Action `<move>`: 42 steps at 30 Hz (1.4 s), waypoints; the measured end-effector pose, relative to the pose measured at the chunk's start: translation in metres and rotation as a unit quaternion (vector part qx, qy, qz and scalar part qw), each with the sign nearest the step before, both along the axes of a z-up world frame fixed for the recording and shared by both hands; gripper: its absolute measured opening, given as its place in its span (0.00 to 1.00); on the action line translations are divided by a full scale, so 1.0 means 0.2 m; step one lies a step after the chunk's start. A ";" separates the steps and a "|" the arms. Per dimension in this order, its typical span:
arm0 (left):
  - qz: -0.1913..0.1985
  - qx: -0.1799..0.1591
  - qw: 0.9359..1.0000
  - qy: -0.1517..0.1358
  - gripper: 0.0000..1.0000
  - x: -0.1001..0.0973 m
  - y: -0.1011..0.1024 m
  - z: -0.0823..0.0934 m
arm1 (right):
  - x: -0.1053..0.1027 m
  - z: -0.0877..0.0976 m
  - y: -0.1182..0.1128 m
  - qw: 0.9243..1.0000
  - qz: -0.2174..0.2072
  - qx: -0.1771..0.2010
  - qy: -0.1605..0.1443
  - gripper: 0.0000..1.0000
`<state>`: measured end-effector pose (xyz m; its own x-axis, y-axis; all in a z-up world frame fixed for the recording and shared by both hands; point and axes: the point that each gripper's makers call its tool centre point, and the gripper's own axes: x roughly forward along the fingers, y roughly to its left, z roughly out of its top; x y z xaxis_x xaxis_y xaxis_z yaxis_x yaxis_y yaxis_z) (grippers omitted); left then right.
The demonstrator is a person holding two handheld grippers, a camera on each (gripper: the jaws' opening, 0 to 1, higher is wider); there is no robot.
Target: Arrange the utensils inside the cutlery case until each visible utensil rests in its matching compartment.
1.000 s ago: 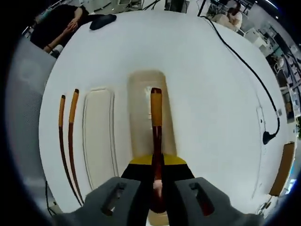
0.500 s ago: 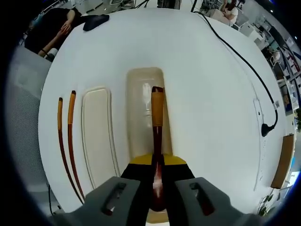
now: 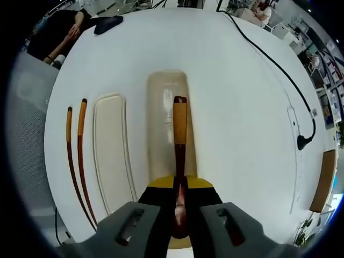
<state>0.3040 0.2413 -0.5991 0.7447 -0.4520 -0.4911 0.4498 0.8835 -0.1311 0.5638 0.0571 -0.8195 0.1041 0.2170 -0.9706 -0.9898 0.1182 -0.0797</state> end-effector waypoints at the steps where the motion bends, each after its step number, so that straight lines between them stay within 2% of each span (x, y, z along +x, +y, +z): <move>1: -0.001 0.000 1.000 0.001 0.83 0.00 0.00 0.00 | 0.00 0.00 -0.02 1.000 -0.002 -0.005 0.003 0.02; 15: -0.006 -0.001 1.000 -0.005 0.82 0.01 -0.01 0.02 | 0.00 0.03 -0.08 1.000 -0.021 -0.009 -0.002 0.03; 23: -0.007 -0.001 1.000 -0.009 0.82 -0.01 -0.02 0.03 | 0.01 0.10 -0.08 0.999 -0.038 0.005 -0.011 0.03; 34: -0.010 -0.013 1.000 -0.027 0.82 -0.01 -0.02 0.08 | -0.02 0.24 -0.11 0.998 -0.049 0.013 -0.027 0.05; 42: -0.024 -0.017 0.999 -0.036 0.83 -0.04 -0.06 0.12 | -0.08 0.32 -0.14 0.997 -0.057 0.023 -0.038 0.07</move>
<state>0.2954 0.2289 -0.5759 0.7551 -0.5038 -0.4196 0.5008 0.8562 -0.1268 0.5475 0.0286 -0.7554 0.2030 0.2433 -0.9485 -0.9613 0.2340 -0.1458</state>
